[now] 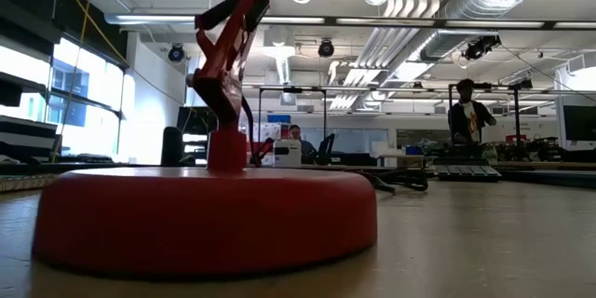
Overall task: Screw lightbulb
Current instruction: Insert the white lightbulb into the red lamp
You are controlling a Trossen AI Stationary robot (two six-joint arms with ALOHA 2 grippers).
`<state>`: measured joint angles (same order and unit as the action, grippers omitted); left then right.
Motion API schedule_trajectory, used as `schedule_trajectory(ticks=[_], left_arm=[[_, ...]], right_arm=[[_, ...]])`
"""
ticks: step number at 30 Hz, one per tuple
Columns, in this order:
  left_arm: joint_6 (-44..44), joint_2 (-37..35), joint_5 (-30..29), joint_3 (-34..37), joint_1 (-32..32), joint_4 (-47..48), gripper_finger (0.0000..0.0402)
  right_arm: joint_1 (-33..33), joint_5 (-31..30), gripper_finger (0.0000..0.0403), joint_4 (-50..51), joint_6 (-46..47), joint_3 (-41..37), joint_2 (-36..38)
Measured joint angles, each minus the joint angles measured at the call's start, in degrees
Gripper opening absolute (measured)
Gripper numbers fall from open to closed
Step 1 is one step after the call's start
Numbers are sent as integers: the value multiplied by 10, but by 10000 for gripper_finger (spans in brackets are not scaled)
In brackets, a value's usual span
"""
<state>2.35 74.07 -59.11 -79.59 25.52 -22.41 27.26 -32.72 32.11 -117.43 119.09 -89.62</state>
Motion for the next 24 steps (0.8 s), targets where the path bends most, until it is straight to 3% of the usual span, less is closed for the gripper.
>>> schedule_trajectory(ticks=[14,24], left_arm=[[-26,0,0,0,0,0,0],[-31,0,-5,0,0,-1,0]], right_arm=[[-23,41,290,-2,-18,0,0],[-22,8,393,-51,59,0,0]])
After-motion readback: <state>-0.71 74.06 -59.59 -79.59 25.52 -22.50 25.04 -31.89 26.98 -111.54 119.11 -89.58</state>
